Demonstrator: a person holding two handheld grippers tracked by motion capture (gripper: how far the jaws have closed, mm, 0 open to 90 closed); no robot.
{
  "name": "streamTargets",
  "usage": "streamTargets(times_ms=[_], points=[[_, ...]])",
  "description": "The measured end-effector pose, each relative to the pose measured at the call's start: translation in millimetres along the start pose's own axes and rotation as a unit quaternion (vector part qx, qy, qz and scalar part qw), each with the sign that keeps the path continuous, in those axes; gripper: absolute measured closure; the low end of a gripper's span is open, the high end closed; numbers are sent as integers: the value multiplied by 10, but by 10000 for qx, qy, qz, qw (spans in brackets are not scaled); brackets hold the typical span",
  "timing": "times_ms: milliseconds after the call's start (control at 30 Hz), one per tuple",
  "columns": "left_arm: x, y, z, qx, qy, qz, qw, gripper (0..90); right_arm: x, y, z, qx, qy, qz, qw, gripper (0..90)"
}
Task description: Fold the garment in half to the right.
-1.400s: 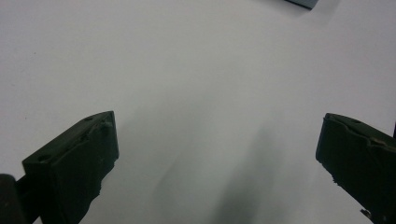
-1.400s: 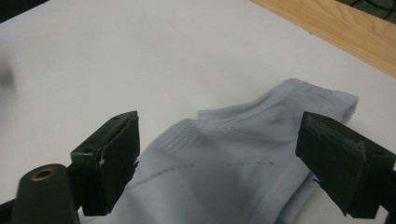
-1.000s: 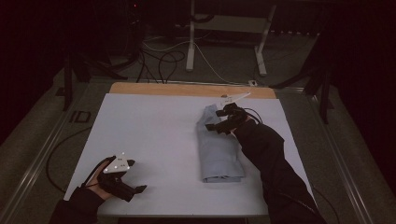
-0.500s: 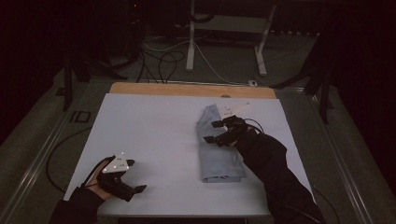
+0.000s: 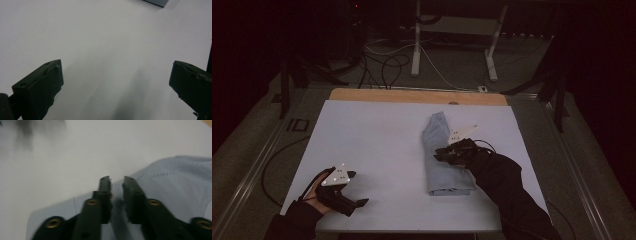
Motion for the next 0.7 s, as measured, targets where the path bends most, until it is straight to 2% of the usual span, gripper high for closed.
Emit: streamTargets(times_ms=[67, 167, 267, 400, 533, 667, 700], points=[[5, 1, 1, 10, -5, -9, 10000, 5, 14, 15, 43, 76, -32, 35, 10000, 897], [0, -2, 2, 1, 2, -6, 10000, 4, 38, 35, 110, 48, 12, -84, 10000, 900], [-1, -2, 1, -3, -8, -3, 10000, 4, 82, 93, 184, 190, 0, -184, 9997, 900], [-6, -7, -1, -8, 14, 3, 10000, 4, 97, 149, 293, 283, 66, -257, 9992, 900], [-4, -9, 2, -5, 10, 8, 10000, 4, 115, 156, 360, 268, 143, -322, 9990, 900], [-9, -5, 2, -2, 5, 5, 10000, 4, 174, 173, 437, 284, 145, -451, 9985, 900], [-10, -6, 1, 5, 26, 8, 10000, 4, 198, 185, 450, 318, 159, -549, 9979, 900]])
Point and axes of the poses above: each handheld gripper's, and its own axes: y roughly forward along the jaws, z roughly out of its underside, x roughly to its left, the point moved 2 cm from there along y, roughly forward along the jaws, and after that the axes turned 15 degrees about -z, right-handed, at the moved point
